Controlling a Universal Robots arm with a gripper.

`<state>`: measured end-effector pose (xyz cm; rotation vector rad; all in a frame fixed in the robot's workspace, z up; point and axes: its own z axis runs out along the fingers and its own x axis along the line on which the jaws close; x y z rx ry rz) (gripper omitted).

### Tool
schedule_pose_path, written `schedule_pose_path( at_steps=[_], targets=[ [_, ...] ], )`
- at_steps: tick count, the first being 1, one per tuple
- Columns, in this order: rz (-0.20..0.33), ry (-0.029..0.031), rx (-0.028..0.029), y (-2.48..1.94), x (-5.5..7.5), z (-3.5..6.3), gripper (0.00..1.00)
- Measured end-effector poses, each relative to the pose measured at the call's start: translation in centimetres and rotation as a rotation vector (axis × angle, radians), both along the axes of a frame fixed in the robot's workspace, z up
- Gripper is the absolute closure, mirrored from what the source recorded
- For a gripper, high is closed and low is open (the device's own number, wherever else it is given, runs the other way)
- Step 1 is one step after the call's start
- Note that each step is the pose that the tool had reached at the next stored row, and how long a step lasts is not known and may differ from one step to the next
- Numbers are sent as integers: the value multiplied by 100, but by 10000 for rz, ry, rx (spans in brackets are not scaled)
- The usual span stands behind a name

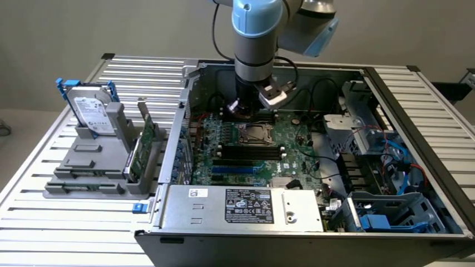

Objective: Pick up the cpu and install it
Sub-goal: 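Install the first cpu locking lever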

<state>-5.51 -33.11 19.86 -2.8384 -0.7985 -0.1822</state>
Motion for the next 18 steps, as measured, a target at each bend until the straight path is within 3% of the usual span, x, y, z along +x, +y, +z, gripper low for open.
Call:
schedule_pose_path(
  at_steps=[13, 15, 18],
  targets=[
    [-1551, 687, -1, 0, -1, -1, 89],
    [-1805, 759, 3, 0, -1, -1, 89],
    [-2178, 799, 16, 0, -1, -2, 89]
  ],
)
